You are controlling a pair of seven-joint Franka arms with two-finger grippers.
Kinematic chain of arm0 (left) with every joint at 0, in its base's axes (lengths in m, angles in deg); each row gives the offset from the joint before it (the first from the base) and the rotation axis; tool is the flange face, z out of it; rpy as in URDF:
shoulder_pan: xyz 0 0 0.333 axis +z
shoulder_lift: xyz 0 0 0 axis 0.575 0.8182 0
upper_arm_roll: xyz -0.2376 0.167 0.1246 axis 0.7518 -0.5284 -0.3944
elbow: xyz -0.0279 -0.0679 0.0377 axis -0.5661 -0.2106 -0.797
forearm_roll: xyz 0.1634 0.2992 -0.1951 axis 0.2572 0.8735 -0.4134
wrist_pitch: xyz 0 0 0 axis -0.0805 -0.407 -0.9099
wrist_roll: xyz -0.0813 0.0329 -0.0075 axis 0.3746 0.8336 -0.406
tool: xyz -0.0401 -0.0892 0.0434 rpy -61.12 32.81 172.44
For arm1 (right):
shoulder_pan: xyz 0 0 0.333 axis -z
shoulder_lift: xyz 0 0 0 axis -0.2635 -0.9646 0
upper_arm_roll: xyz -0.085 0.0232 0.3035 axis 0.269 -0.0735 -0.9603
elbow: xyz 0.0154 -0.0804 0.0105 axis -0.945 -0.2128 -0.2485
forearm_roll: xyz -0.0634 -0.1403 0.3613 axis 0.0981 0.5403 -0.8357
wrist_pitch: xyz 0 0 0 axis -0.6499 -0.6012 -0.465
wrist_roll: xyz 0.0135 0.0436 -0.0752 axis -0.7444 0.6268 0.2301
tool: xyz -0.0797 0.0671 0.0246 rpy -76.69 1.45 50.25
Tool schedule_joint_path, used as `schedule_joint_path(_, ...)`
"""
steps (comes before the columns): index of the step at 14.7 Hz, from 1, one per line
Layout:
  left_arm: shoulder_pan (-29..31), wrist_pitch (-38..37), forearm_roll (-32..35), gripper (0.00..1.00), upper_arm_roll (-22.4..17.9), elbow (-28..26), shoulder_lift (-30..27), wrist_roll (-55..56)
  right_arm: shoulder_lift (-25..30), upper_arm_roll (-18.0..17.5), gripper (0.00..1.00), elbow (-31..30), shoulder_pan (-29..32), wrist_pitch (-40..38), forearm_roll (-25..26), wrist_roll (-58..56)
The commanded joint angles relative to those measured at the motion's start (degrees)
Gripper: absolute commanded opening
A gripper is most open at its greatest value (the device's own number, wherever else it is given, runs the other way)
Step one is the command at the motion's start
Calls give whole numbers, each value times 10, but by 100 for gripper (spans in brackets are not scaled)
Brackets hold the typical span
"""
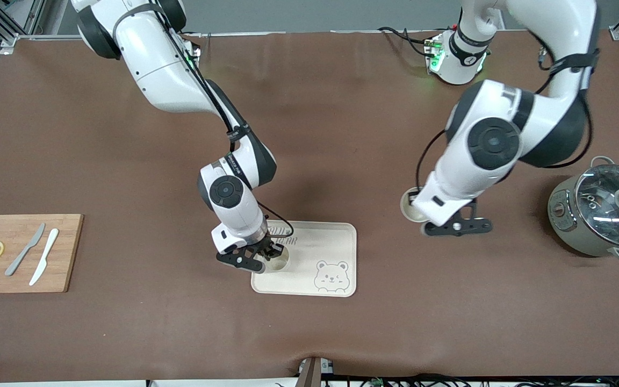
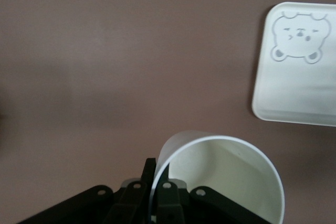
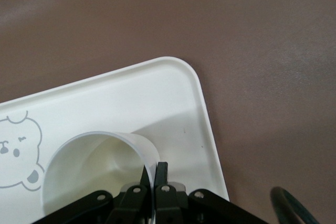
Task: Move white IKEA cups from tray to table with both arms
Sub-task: 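Lift the cup with the left gripper and carry it toward the pot, then carry the cup with the right gripper toward the cutting board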
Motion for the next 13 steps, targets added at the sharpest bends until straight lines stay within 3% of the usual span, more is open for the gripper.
schedule_joint_path(1, 39, 86, -14, 0, 2, -168, -117, -45, -8, 2, 0, 15, -2, -6, 2, 7)
schedule_joint_path(3, 71, 135, -34, 0, 1, -251, -172, -95, -3, 2, 0, 15, -1, -13, 0, 7)
schedule_joint_path(8, 160, 143, -85, 0, 1, -371, -269, -201, 24, 0, 0, 29, 5, -99, -2, 4)
schedule_joint_path(13, 203, 229, -121, 0, 1, -501, -344, -286, 105, 1, 0, 23, 37, -207, -5, -62)
